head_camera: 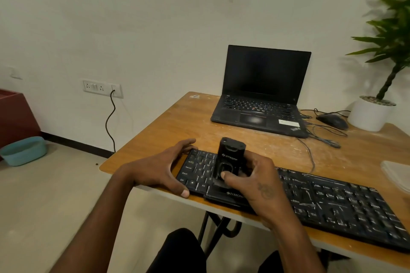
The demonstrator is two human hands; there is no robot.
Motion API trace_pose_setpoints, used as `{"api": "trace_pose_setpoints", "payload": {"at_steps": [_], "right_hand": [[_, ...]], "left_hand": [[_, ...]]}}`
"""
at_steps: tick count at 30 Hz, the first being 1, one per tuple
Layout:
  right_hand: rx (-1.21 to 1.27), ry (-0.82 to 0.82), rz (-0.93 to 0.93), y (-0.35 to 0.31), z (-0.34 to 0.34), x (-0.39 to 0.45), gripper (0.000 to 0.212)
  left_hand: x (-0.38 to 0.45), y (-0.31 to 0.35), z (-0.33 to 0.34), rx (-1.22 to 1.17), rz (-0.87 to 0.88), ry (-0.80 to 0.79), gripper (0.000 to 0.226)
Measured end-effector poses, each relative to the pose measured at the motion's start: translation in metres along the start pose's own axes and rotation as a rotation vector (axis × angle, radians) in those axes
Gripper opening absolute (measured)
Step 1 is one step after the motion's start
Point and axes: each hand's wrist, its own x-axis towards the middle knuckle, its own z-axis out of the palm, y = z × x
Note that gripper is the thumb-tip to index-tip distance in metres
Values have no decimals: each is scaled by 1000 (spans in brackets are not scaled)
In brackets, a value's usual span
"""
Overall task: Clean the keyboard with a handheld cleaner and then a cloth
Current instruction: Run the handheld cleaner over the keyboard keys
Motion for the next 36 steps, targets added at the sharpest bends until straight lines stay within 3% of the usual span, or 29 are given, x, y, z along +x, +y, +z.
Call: {"api": "trace_pose_setpoints", "payload": {"at_steps": [7, 16, 24, 32, 36], "right_hand": [[-139, 53, -5, 5, -44, -12, 38], [-209, -45, -101, -3, 9, -3, 42], [-272, -4, -43, -2, -40, -19, 41], [-244, -79, -132, -5, 16, -6, 39], [-230, -62, -97, 0, 0, -9, 42]], "left_hand": [[0, -2, 0, -12, -5, 0, 130], [-1, -1, -1, -10, 1, -5, 131], [1, -3, -2, 1, 2, -10, 129], [0, 1, 0, 31, 3, 1, 130], [0, 2, -1, 41, -3, -6, 130]]}}
